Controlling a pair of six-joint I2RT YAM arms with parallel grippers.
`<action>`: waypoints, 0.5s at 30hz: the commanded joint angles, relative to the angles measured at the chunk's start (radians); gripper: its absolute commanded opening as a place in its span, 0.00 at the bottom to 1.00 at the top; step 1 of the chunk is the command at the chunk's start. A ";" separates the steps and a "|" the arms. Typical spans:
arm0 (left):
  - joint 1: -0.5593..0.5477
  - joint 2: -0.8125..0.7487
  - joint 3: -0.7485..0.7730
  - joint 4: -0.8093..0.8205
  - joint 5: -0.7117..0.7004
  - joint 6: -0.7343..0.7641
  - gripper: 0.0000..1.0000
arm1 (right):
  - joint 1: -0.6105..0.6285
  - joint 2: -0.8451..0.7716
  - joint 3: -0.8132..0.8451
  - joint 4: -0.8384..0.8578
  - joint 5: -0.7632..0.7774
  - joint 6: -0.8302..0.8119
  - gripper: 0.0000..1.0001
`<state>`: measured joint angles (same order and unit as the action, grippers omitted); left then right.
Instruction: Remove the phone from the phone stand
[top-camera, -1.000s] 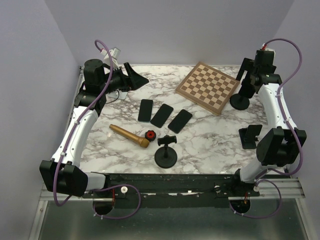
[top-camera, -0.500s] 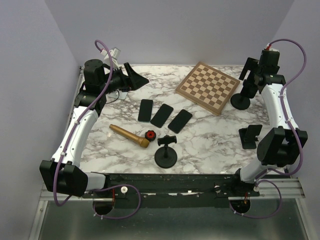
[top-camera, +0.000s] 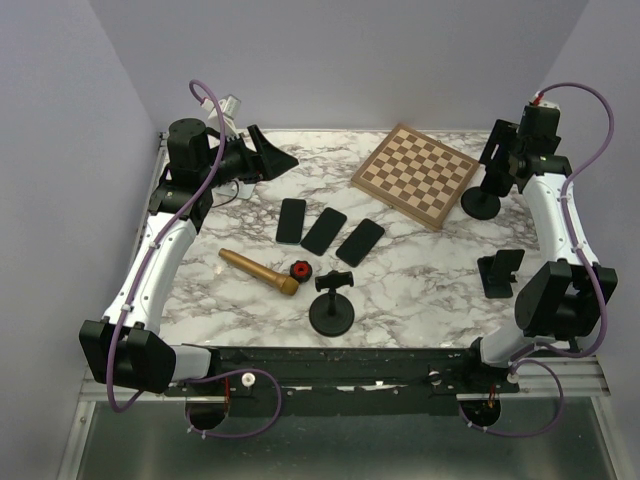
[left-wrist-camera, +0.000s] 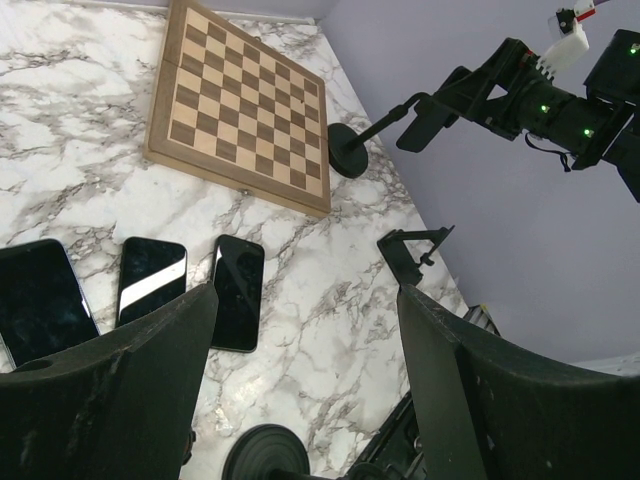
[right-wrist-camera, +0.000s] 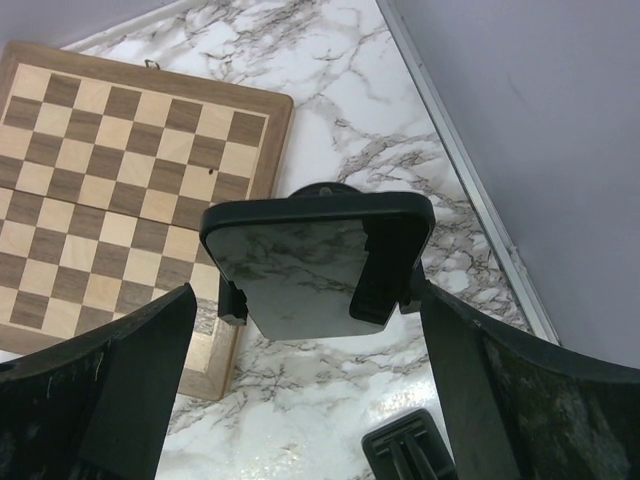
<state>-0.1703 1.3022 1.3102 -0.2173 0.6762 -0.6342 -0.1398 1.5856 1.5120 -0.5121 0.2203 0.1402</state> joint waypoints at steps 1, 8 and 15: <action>0.005 0.002 -0.014 0.029 0.031 -0.005 0.80 | -0.011 0.046 0.061 0.007 0.021 -0.017 1.00; 0.005 0.002 -0.014 0.029 0.031 -0.005 0.80 | -0.018 0.072 0.055 0.039 -0.015 -0.015 1.00; 0.006 0.003 -0.016 0.035 0.039 -0.012 0.80 | -0.031 0.075 0.033 0.077 -0.037 -0.012 1.00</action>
<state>-0.1699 1.3022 1.3098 -0.2096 0.6868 -0.6380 -0.1577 1.6489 1.5543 -0.4808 0.2123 0.1375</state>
